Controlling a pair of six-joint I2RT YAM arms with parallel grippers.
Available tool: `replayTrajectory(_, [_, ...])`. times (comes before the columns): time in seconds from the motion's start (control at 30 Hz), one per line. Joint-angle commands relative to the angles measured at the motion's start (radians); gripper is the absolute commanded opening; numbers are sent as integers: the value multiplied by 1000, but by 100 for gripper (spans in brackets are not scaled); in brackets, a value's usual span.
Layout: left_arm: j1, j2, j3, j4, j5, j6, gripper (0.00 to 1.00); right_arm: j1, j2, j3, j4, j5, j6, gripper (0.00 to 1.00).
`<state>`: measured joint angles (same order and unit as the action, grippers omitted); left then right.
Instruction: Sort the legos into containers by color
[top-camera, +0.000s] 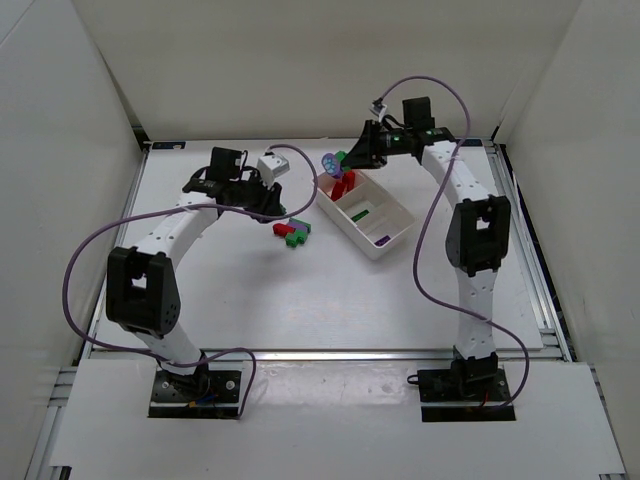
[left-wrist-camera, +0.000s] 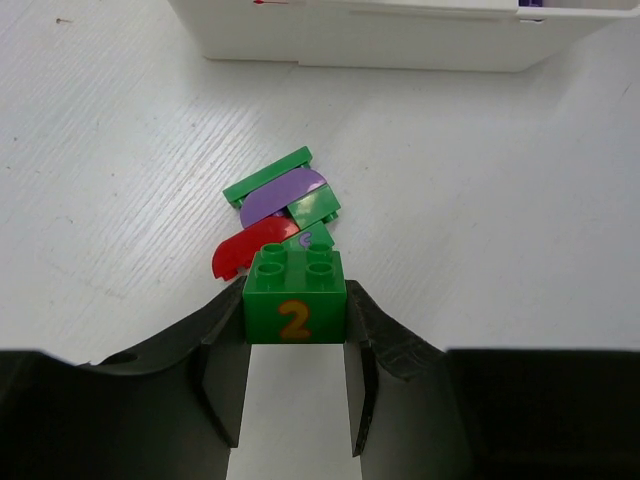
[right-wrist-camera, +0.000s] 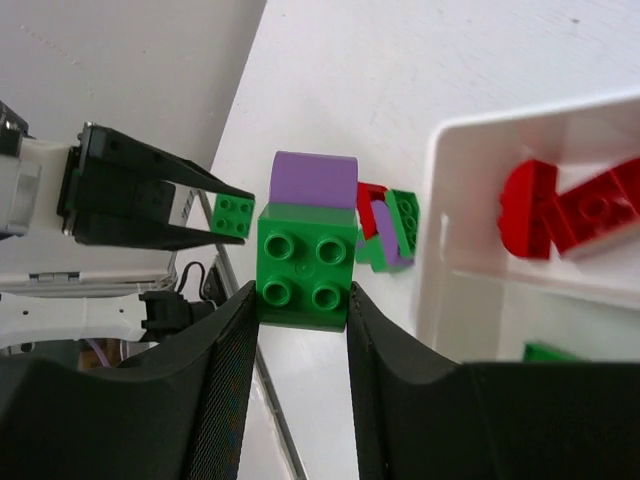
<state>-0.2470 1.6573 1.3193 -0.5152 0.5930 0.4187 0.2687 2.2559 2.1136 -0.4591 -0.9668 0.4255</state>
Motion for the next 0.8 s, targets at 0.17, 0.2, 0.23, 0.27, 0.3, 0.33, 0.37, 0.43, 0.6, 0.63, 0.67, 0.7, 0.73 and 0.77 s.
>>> replayTrajectory(0.17, [78, -12, 49, 58, 253, -188, 10, -34, -139, -104, -50, -33, -111, 0])
replayTrajectory(0.2, [86, 8, 84, 52, 295, -213, 10, -34, -150, -115, -50, -32, -114, 0])
replayTrajectory(0.23, [89, 31, 106, 53, 391, -269, 10, -34, -156, -118, -49, -29, -117, 0])
replayTrajectory(0.27, [89, 80, 129, 55, 428, -302, 10, -40, -162, -122, -52, -23, -119, 0])
replayTrajectory(0.3, [78, 96, 164, 82, 447, -343, 10, -42, -182, -130, -58, -13, -132, 0])
replayTrajectory(0.33, [69, 116, 179, 96, 450, -413, 10, -49, -191, -135, -61, -6, -137, 0])
replayTrajectory(0.37, [45, 145, 198, 118, 424, -444, 10, -59, -202, -148, -65, 3, -142, 0])
replayTrajectory(0.43, [20, 173, 234, 147, 366, -468, 10, -80, -237, -164, -82, 31, -163, 0])
replayTrajectory(0.6, [-63, 272, 375, 124, 243, -518, 10, -126, -323, -240, -121, 120, -220, 0])
replayTrajectory(0.63, [-73, 295, 402, 100, 219, -521, 10, -137, -350, -253, -134, 141, -234, 0])
replayTrajectory(0.67, [-96, 335, 425, 66, 194, -518, 10, -154, -369, -283, -141, 189, -240, 0])
replayTrajectory(0.7, [-106, 351, 443, 57, 191, -514, 10, -163, -386, -297, -144, 215, -244, 0])
replayTrajectory(0.73, [-124, 358, 460, 57, 188, -512, 10, -172, -418, -328, -150, 233, -257, 0])
replayTrajectory(0.77, [-135, 370, 463, 60, 168, -503, 10, -192, -433, -342, -150, 255, -258, 0])
